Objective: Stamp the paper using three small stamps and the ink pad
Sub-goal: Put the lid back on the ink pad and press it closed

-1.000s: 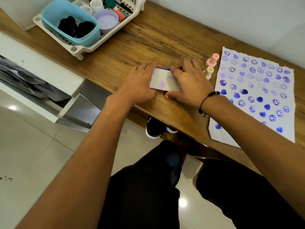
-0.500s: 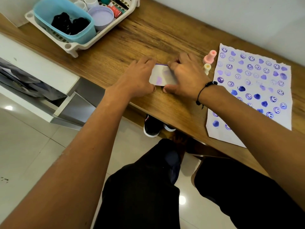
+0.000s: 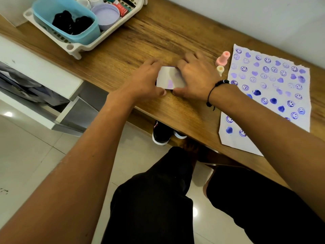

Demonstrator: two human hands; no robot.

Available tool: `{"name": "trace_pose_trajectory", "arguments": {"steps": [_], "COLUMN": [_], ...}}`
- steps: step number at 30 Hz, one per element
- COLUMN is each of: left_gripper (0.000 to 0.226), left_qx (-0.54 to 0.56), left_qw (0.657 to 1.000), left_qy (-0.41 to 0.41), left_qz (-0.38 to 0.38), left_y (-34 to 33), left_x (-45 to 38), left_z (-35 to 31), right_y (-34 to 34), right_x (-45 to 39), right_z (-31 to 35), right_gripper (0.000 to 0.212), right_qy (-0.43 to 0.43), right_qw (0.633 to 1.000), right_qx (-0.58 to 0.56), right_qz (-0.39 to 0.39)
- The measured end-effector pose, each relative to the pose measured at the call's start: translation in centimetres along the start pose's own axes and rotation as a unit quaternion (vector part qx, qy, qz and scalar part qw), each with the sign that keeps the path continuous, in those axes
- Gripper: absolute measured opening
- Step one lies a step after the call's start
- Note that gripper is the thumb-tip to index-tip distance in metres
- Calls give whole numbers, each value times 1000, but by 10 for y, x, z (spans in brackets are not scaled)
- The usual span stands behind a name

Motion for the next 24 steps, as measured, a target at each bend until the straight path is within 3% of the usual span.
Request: {"name": "trace_pose_trajectory", "arguments": {"steps": [6,24], "left_gripper": [91,79], "left_qx": [43,40], "left_qw": [999,998], "left_qy": [25,35], "left_qz": [0,-22], "left_y": [3,2], "left_x": [4,5], "left_z": [3,4], "right_y": [1,0], "right_x": [0,2], "right_z": [1,9], "right_gripper": [59,62], "right_qy": [4,-10], "right_qw": [1000,1000], "right_qx": [-4,-1], "right_qz": [4,0]}}
Point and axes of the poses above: each hand's wrist, its own x-axis away from the middle knuckle, its own y-axis out of the back of the hand, z = x × y, the point moved 1 cm from there along -x, towards the middle knuckle, and after that the axes turned 14 degrees about -z, right-handed, at the moved point
